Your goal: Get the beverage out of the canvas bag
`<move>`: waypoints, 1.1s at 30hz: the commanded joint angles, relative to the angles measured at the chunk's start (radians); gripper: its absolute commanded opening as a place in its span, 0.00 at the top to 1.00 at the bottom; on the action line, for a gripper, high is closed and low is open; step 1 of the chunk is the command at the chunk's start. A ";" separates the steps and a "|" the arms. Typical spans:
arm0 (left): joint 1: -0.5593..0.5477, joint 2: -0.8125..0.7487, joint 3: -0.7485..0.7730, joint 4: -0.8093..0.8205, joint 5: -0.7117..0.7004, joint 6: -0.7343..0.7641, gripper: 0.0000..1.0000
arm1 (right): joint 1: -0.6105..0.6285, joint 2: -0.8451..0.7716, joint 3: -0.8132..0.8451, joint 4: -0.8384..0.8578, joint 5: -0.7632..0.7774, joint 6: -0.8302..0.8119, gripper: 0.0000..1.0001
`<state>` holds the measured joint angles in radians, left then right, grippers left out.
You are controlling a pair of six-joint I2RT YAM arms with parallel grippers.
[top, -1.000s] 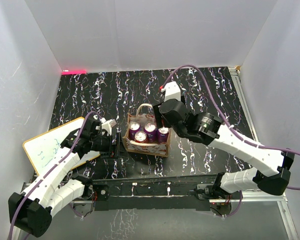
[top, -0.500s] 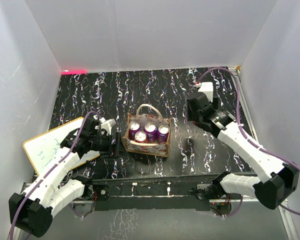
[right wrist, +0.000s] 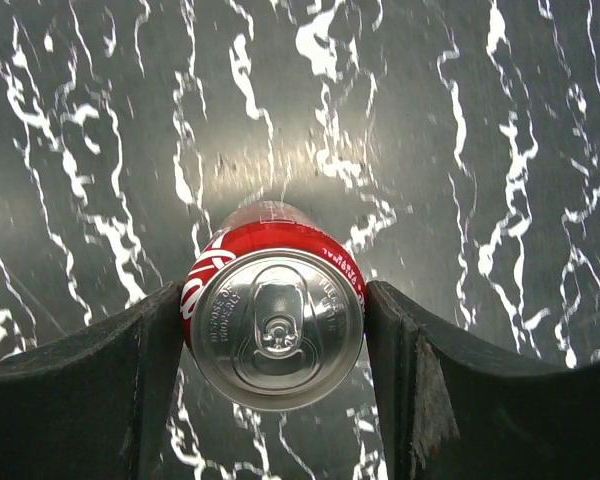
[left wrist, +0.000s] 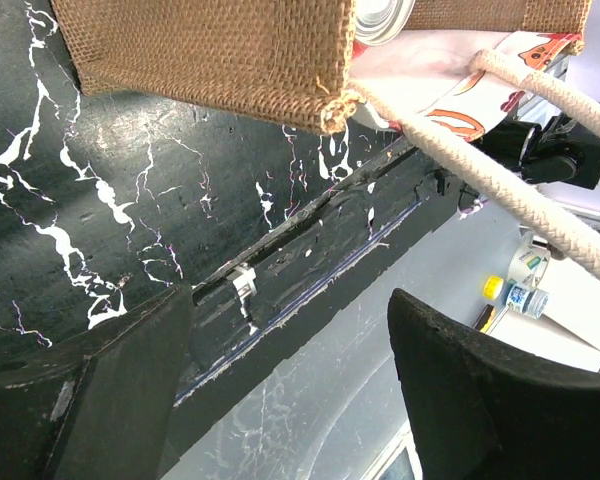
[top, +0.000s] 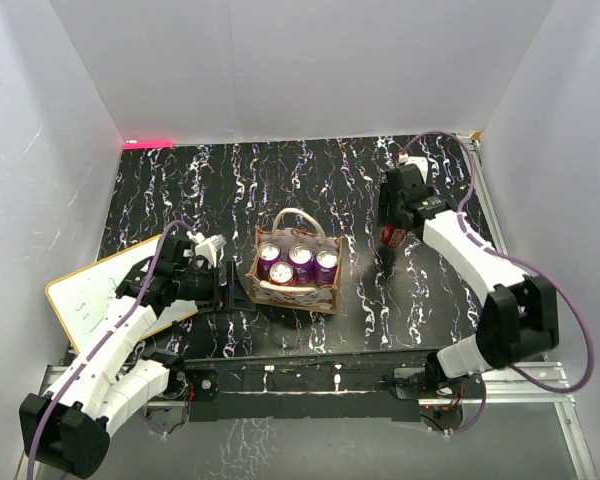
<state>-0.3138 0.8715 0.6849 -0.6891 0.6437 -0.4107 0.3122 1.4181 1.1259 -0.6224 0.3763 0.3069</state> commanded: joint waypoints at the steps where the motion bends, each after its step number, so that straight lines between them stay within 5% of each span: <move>1: 0.016 -0.026 -0.002 -0.013 0.037 0.013 0.23 | -0.043 0.092 0.153 0.214 -0.052 -0.052 0.92; 10: 0.034 -0.033 -0.003 -0.011 0.035 0.012 0.23 | -0.067 0.407 0.399 0.219 -0.072 -0.110 0.92; 18: 0.054 -0.032 -0.003 -0.011 0.046 0.016 0.23 | -0.066 0.509 0.474 0.196 -0.072 -0.141 0.90; 28: 0.081 -0.023 -0.003 -0.010 0.066 0.026 0.23 | -0.066 0.503 0.511 0.143 -0.117 -0.147 0.17; 33: 0.086 -0.010 -0.005 -0.009 0.066 0.024 0.23 | -0.066 0.424 0.473 0.142 -0.152 -0.145 0.01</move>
<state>-0.2371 0.8570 0.6849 -0.6891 0.6788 -0.3969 0.2481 1.9343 1.5806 -0.5140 0.2546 0.1654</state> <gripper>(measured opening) 0.765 0.966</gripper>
